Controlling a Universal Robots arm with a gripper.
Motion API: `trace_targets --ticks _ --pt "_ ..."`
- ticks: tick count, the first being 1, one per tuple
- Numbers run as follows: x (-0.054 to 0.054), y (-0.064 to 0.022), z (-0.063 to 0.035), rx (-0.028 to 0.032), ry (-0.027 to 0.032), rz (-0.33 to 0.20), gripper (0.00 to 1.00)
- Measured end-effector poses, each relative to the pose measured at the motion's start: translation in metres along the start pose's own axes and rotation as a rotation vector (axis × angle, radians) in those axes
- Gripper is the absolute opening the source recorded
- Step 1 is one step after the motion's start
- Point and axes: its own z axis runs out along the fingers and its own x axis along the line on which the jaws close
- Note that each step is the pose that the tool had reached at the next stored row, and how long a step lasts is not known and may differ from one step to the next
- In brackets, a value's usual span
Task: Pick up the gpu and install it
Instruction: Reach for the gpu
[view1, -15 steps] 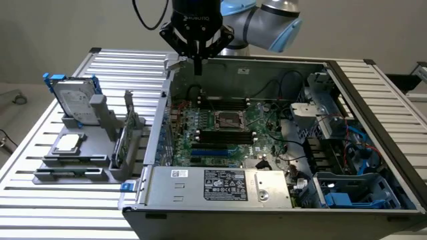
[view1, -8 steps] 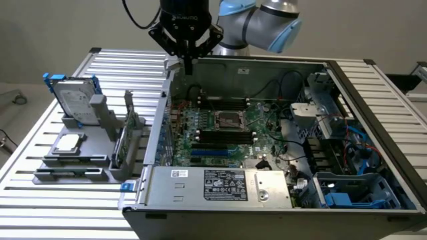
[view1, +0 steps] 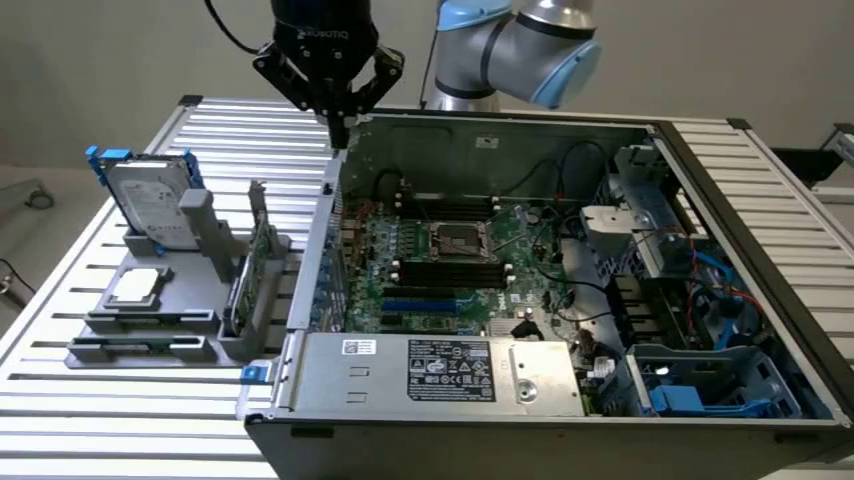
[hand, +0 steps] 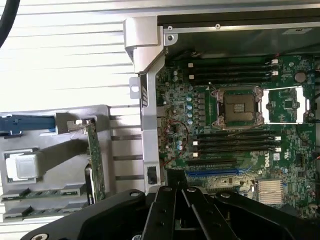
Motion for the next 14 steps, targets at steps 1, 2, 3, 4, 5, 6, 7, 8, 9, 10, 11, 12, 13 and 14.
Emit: trace_targets --ticks 1,2,3,4,5,6,7,8,9,10,11,12,13,14 --pt "0.004 -0.0003 0.0 0.0001 0.0003 0.0 0.11" --pt "0.009 -0.0006 0.0001 0.0 0.0007 0.0 0.11" --pt "0.014 -0.001 0.0001 0.0001 0.0013 0.0 0.11" --pt "0.018 -0.0013 0.0002 0.0003 0.0023 0.0 0.11" --pt "0.023 -0.0016 0.0004 0.0002 0.0031 0.0 0.11" --pt "0.027 -0.0019 0.0006 0.0003 0.0041 0.0 0.11" --pt "0.032 -0.0022 0.0007 0.0004 0.0051 0.0 0.11" --pt "0.036 -0.0025 0.0009 0.0005 0.0061 0.0 0.11" --pt "0.041 -0.0028 0.001 0.0006 0.0073 0.0 0.11" --pt "0.045 -0.0031 0.0012 0.0007 0.0085 0.0 0.11" --pt "0.05 -0.0034 0.0014 0.0007 0.0096 0.0 0.11" --pt "0.054 -0.0036 0.0016 0.0007 0.0108 0.0 0.11" --pt "0.058 -0.0039 0.0016 0.0009 0.0124 0.001 0.11" --pt "0.062 -0.0041 0.0018 0.001 0.0136 0.001 0.11"
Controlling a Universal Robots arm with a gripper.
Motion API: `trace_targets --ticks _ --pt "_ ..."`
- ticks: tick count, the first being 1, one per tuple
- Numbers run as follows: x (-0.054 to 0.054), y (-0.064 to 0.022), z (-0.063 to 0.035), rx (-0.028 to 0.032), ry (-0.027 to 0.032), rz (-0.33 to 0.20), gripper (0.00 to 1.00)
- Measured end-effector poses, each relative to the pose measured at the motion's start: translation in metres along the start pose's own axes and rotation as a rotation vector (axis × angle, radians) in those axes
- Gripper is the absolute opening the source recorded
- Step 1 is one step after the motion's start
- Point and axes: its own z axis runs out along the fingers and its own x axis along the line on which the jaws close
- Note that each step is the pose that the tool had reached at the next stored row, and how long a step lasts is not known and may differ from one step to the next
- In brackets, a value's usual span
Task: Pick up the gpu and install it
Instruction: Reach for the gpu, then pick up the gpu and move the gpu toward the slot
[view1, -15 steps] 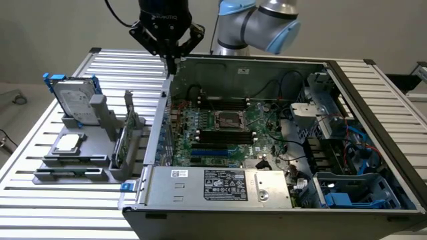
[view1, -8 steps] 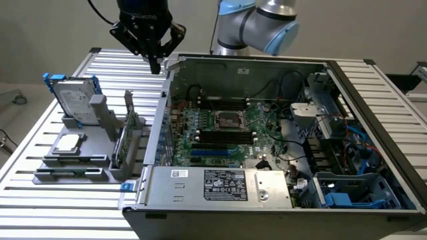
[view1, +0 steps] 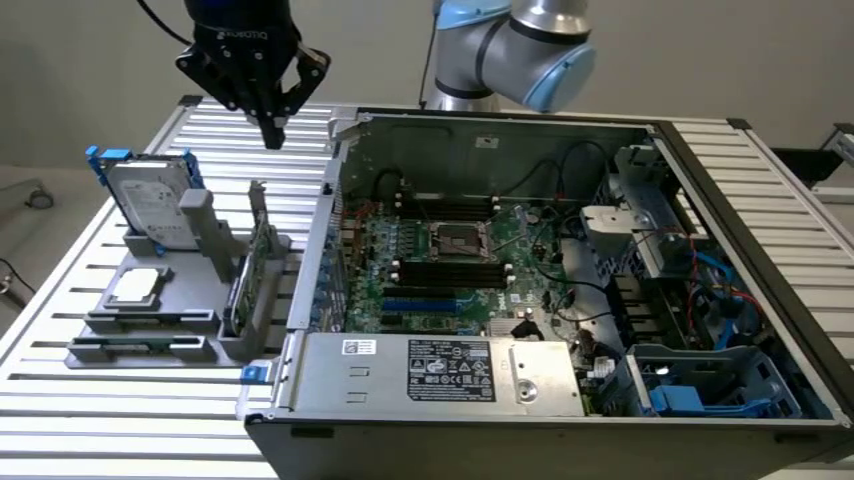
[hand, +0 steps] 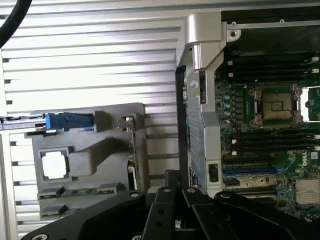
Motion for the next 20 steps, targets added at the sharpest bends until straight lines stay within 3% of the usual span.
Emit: trace_targets --ticks 14,20 --pt "0.04 -0.0026 0.0033 0.0101 0.0144 -0.011 0.11" --pt "0.041 -0.0027 0.0034 0.0106 0.0146 -0.011 0.11"
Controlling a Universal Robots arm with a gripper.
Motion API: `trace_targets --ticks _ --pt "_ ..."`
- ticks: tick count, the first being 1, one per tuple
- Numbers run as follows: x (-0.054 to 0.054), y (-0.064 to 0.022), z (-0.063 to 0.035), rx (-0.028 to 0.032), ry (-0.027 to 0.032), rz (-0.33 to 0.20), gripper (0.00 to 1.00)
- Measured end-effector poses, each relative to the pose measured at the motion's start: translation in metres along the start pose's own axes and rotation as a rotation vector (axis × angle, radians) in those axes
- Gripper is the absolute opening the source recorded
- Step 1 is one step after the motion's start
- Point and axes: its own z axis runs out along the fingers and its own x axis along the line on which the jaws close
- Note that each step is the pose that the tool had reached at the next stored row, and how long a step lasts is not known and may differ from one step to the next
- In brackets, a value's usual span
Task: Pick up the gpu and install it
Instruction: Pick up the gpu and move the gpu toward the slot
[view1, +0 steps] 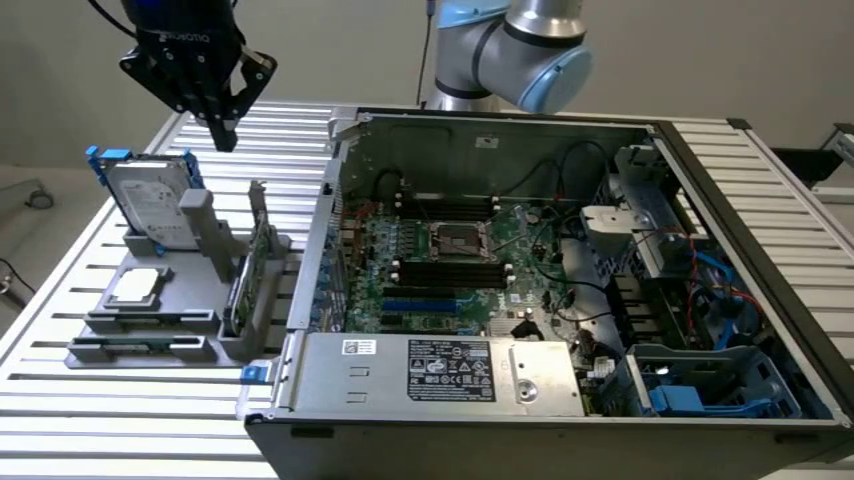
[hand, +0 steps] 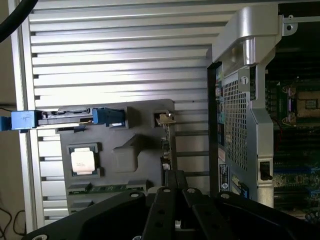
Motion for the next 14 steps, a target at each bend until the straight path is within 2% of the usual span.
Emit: trace_targets --ticks 10,12,13,14 --pt "0.0 0.0 0.0 0.0 -0.0001 0.0 0.12" --pt "0.0 -0.0001 0.0 0.0001 0.0 0.0 0.24" --pt "0.0001 -0.0001 0.0001 0.0 -0.0001 0.0 0.24" --pt "0.0003 -0.0002 0.0003 0.0001 0.0001 0.0 0.3"
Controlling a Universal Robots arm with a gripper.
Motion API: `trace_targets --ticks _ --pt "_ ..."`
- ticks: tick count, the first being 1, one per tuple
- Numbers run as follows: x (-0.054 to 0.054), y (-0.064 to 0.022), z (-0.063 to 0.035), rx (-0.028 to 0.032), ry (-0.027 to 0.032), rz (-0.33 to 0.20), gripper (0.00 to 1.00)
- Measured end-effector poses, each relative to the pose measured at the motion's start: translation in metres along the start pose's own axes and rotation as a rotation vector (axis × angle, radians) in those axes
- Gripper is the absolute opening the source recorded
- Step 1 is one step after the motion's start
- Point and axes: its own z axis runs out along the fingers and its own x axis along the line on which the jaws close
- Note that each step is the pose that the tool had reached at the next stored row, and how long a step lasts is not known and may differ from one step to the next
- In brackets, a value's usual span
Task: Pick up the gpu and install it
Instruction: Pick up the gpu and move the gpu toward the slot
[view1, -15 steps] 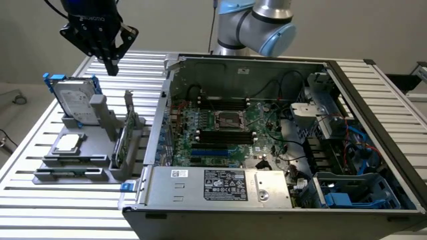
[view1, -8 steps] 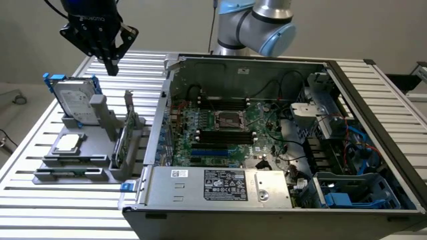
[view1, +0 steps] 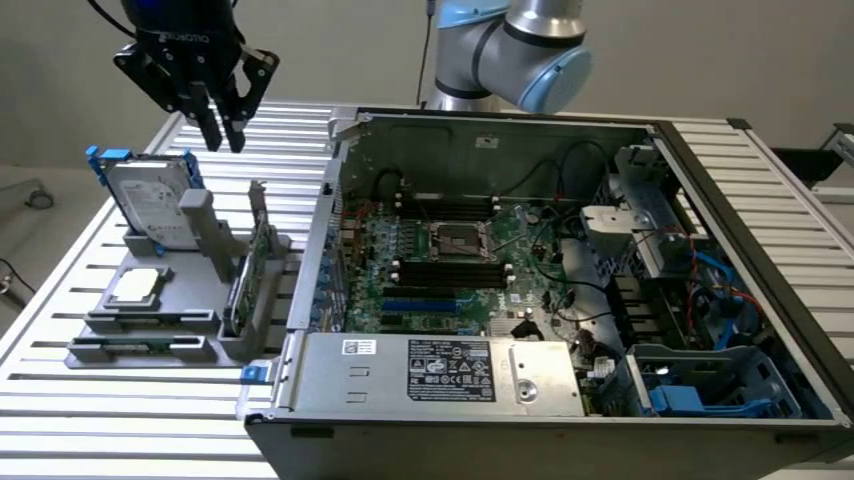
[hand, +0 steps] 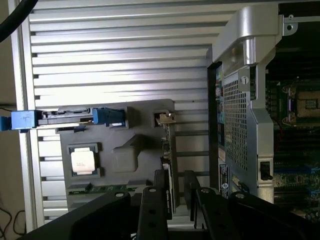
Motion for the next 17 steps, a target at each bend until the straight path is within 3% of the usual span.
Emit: trace_targets --ticks 5,12,17 --pt "0.001 -0.001 0.0058 0.0014 0.0017 -0.003 0.3" --pt "0.0 -0.0065 0.0122 0.0036 0.0334 -0.033 0.3" --pt "0.0 -0.0102 0.0202 0.0042 0.0366 -0.054 0.38"
